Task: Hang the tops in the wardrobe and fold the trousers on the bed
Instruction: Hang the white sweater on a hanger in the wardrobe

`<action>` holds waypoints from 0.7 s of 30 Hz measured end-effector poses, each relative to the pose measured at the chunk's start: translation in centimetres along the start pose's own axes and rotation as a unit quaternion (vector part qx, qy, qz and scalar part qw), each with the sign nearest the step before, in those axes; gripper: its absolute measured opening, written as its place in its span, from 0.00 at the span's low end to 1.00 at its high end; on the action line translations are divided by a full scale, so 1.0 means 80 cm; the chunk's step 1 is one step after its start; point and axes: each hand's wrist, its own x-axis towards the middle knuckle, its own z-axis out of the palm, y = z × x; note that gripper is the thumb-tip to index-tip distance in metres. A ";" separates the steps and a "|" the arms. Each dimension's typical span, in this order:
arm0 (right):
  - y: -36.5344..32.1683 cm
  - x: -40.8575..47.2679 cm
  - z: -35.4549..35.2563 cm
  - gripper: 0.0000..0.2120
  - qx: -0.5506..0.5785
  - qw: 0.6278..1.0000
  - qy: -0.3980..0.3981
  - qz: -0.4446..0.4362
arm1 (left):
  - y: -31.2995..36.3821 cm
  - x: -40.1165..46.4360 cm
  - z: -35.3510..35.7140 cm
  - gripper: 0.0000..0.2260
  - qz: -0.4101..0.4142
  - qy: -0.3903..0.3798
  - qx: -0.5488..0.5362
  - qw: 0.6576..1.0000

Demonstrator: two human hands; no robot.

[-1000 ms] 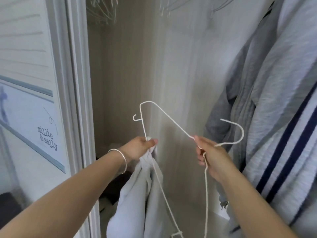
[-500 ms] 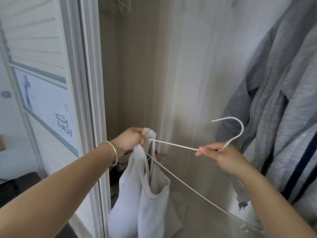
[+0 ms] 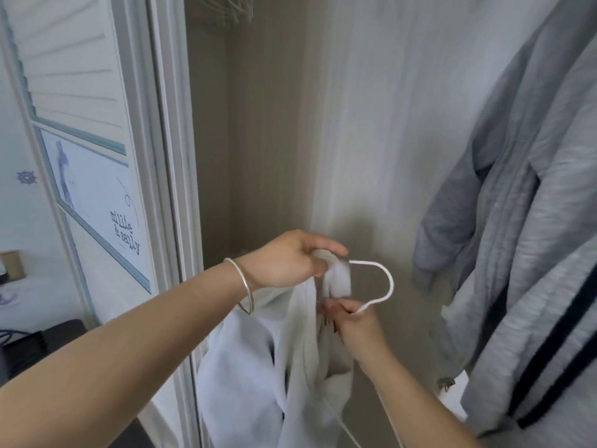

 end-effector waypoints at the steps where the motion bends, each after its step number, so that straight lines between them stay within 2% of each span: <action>1: 0.000 -0.003 0.000 0.25 0.043 0.999 -0.008 0.012 | -0.004 0.004 0.001 0.18 0.029 -0.005 0.075 0.997; 2: -0.001 -0.004 -0.002 0.24 0.087 0.996 -0.023 0.024 | -0.008 0.008 0.003 0.17 0.081 -0.006 0.167 0.983; 4: -0.008 -0.003 -0.009 0.21 0.182 0.981 -0.051 0.042 | -0.017 0.011 0.008 0.14 0.189 0.007 0.325 0.927; 5: -0.012 -0.002 -0.014 0.18 0.219 0.973 -0.059 0.044 | -0.024 0.012 0.010 0.16 0.214 0.014 0.380 0.900; 7: -0.019 -0.003 -0.023 0.12 0.263 0.960 -0.079 0.045 | -0.038 0.012 0.011 0.26 0.211 0.011 0.444 0.871; 8: -0.020 -0.004 -0.026 0.11 0.278 0.954 -0.101 0.047 | -0.045 0.011 0.009 0.29 0.195 0.006 0.443 0.875; 9: -0.020 -0.006 -0.027 0.11 0.301 0.942 -0.138 0.048 | -0.052 0.009 0.005 0.29 0.185 0.006 0.427 0.885; 11: -0.023 -0.005 -0.032 0.21 0.337 0.907 -0.249 0.044 | -0.063 0.007 -0.005 0.26 0.185 0.033 0.347 0.919; 13: -0.025 0.002 -0.047 0.36 0.296 0.895 -0.331 0.047 | -0.064 0.005 -0.021 0.24 0.194 0.079 0.248 0.946; 15: -0.017 0.010 -0.064 0.43 0.261 0.883 -0.379 0.087 | -0.065 0.002 -0.035 0.23 0.167 0.107 0.149 0.969; 19: 0.015 0.004 -0.065 0.38 0.166 0.878 -0.424 0.148 | -0.060 -0.002 -0.052 0.18 0.129 0.180 0.031 0.975; 21: 0.021 -0.010 -0.051 0.29 0.076 0.893 -0.419 0.145 | -0.059 0.000 -0.057 0.20 0.111 0.235 0.003 0.966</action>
